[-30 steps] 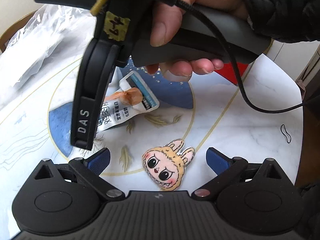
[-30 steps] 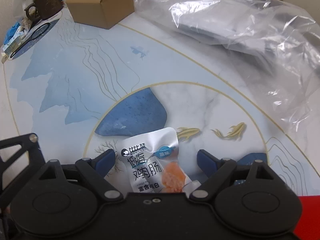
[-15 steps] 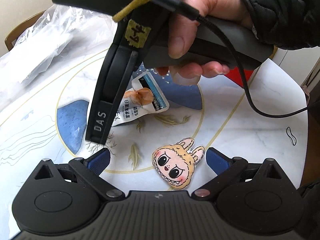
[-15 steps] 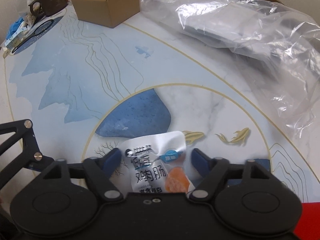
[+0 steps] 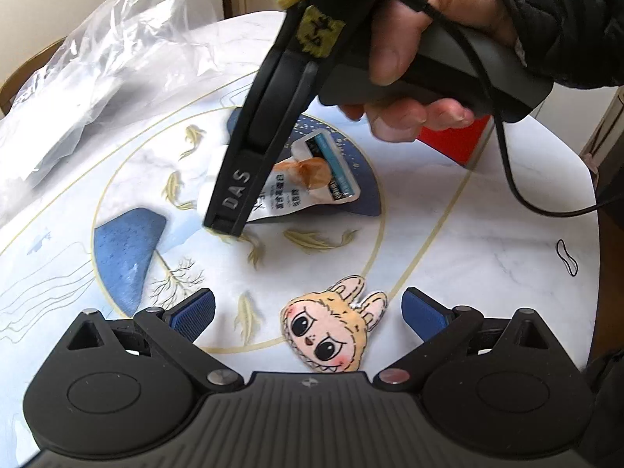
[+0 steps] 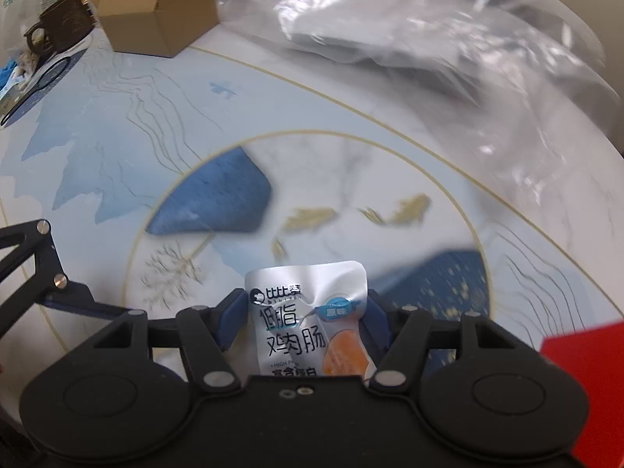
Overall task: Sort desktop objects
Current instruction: 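Grasp the cartoon bunny sticker with the left tool while the right tool lifts the packet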
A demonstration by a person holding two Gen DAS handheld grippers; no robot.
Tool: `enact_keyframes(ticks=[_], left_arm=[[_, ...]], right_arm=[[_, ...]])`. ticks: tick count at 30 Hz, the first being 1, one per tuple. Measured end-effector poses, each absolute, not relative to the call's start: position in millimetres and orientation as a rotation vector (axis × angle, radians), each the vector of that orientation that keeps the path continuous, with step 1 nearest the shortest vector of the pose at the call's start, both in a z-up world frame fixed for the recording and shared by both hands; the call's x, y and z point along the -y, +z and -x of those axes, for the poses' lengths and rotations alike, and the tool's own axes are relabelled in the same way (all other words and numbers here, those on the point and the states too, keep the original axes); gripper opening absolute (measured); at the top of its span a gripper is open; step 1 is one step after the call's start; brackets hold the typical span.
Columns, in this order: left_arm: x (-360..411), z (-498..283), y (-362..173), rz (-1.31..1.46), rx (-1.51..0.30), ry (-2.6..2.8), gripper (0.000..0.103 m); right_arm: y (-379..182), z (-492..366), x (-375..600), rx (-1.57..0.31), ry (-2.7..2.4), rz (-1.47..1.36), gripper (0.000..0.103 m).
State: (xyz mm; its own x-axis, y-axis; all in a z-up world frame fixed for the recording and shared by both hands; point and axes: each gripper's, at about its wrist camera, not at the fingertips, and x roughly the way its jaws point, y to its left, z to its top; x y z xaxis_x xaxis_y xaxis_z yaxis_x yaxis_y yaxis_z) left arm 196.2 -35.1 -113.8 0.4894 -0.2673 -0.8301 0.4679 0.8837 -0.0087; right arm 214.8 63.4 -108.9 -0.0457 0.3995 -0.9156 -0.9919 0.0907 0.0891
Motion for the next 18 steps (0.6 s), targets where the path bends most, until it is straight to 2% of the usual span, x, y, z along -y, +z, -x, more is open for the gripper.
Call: enact_keyframes(ticks=[4,8,10,14,18], left_arm=[[39.1,-198.9,-118.0,-0.228,-0.974,-0.453,0.1],[42.4,-198.2,-120.5,-0.229,-1.003,-0.46,0.09],[44.6,-196.2,-122.9,-0.226,-1.018,-0.467,0.079],[47.1,-194.0,-121.1,-0.226,-1.013,-0.445,0.075],[48.6,-193.9,-119.5,-0.217,-1.003,-0.406,0.056]], right_arm=[[-110.4,-218.6,-51.4,-1.013,1.323,0.784,0.063],[-110.0,-219.8,-38.3,-1.022,1.31,0.776,0.063],[-109.2,-219.7,-32.9,-1.026,1.304,0.775,0.063],[-107.6,-218.4,-25.1,-1.041,1.299,0.77,0.063],[-103.7,-216.0,-17.6,-1.056,1.302,0.745,0.062]])
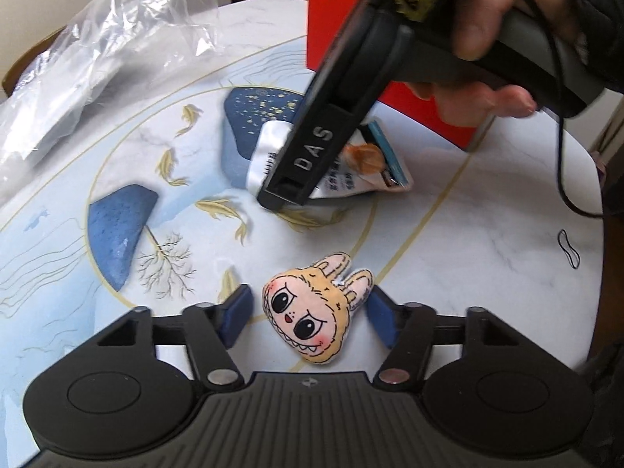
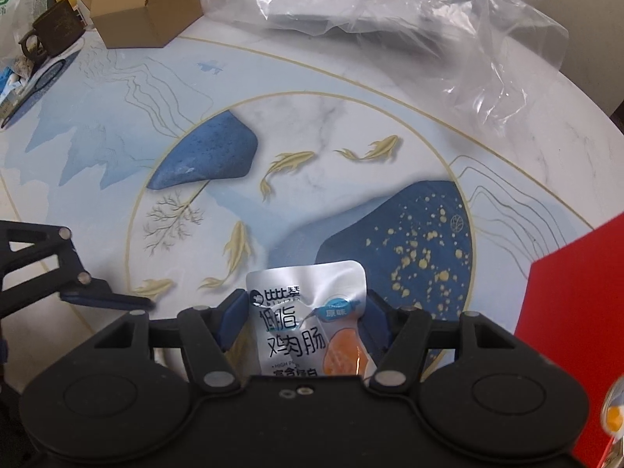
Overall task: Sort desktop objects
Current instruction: 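Grasp the cartoon bunny sticker with the left tool while the right tool lifts the packet, then carry the sticker and sausage packet over the red shoebox with both tools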
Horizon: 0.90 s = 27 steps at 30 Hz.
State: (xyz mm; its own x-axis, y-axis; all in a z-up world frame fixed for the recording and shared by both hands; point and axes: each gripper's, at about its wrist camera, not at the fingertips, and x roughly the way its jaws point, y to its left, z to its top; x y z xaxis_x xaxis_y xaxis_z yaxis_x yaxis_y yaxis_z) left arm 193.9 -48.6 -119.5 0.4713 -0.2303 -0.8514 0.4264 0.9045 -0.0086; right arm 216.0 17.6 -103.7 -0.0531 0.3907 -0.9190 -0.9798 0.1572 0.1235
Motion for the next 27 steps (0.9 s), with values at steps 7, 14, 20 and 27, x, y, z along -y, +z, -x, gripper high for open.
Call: enact_keyframes(ticks=[7,14,20,27], left_arm=[[48.0,-190.9,-115.5,-0.205,-1.005,-0.393,0.052],[46.3,-185.4,-108.5,-0.188,-0.998,-0.379,0.052],[47.6,-178.5,-99.3,-0.177,-0.987,-0.389,0.052],[54.3,-176.6,-78.6,-0.181,-0.968,-0.407,0.052]], right_arm=[[-91.8,-211.2,-3.3,-1.067,1.303,0.708,0.062],[-80.6,-203.9,20.6,-1.089,1.29,0.693,0.062],[-65.0,-201.0,45.4,-1.093,1.269,0.643,0.062],[-38.2,-200.9,76.6,-1.078,1.261,0.571,0.062]])
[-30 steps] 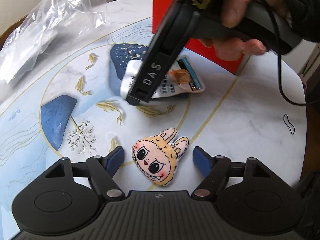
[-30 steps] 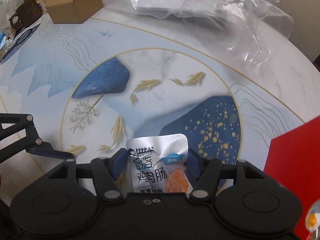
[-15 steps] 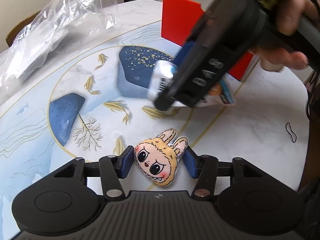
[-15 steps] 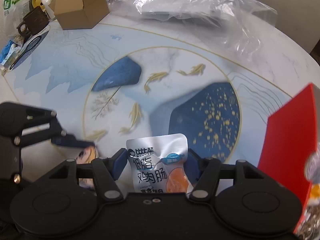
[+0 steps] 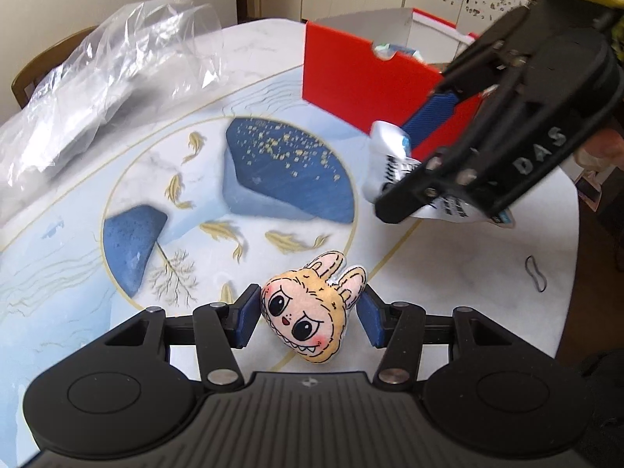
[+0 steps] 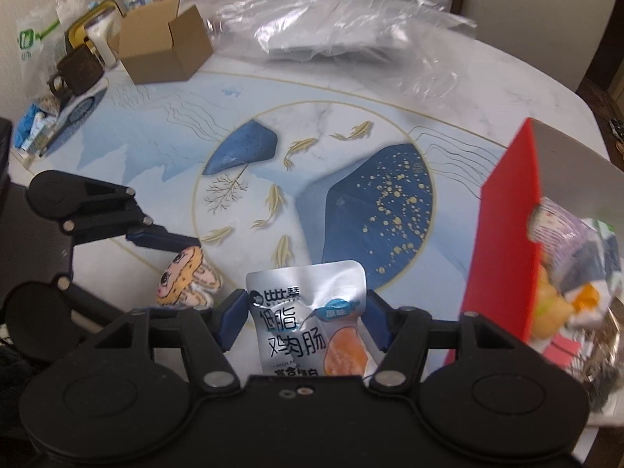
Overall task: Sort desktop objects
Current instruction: 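Carry the sticker and sausage packet over the red shoebox with both tools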
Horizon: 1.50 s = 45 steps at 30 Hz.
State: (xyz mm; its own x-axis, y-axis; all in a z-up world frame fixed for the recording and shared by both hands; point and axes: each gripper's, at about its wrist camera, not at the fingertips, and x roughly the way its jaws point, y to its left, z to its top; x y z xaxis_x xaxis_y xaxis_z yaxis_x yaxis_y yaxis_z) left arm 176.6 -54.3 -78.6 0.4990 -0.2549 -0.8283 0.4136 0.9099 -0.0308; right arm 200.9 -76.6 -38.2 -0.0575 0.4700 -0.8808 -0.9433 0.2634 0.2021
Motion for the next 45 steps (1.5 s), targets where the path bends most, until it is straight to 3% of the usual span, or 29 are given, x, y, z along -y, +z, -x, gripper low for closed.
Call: enact_keyframes(ticks=[18,45], left_arm=[[105.3,-179.6,-19.3,-0.197,-0.879,-0.484,0.052],[256.0,-266.3,8.2,-0.355,-0.811,-0.557,0.052]], right_arm=[[3.8,-236.9,173.1,-1.047,1.164,0.483,0.062],[12.0,-373.2,245.4,-0.932,1.072,0.458,0.062]])
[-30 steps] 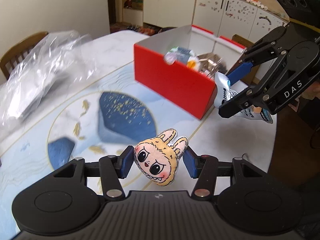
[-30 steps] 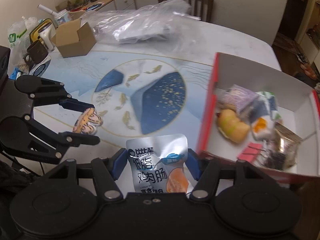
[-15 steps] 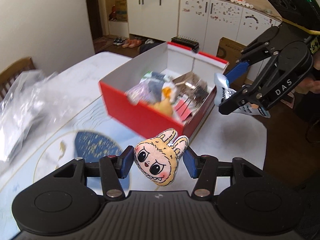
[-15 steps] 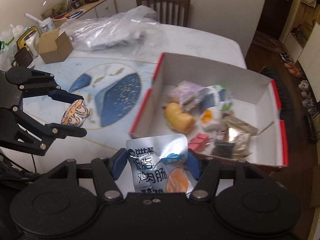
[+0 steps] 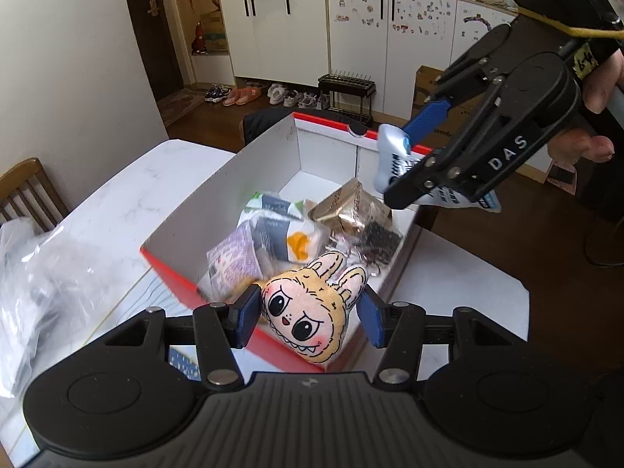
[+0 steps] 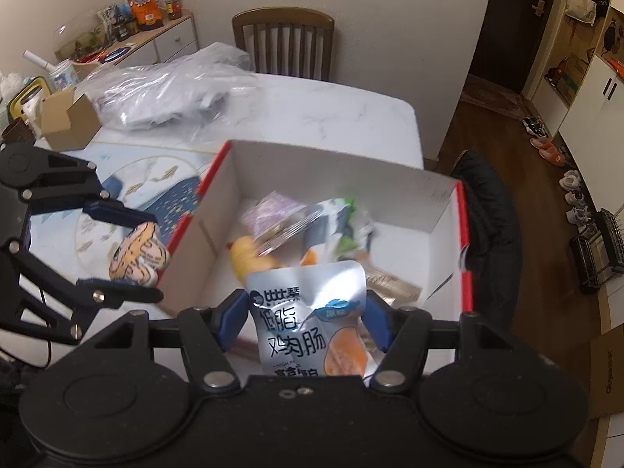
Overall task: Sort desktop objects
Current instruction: 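Carry the sticker and sausage packet over the red shoebox with both tools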
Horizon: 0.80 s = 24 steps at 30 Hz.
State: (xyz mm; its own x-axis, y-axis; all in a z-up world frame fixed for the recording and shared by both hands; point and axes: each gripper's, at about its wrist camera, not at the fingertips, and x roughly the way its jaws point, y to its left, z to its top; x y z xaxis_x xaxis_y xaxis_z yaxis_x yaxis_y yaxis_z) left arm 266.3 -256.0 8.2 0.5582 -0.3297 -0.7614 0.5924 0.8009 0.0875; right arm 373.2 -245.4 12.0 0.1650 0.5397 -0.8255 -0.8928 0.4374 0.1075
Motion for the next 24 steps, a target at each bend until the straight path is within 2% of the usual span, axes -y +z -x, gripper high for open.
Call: enact_keyframes(ticks=[9,24], left_arm=[[275.5,-313.0,-4.6,-0.357,-0.878,-0.537,0.052],[308.0,-360.8,-47.9,-0.393,-1.011,-0.565,0.053]], right_arm=[[-4.9,-410.2,219.9,-0.927,1.059,0.45,0.062],[-60.8,-449.5,188.4,-1.03,0.993,0.391,0.063]])
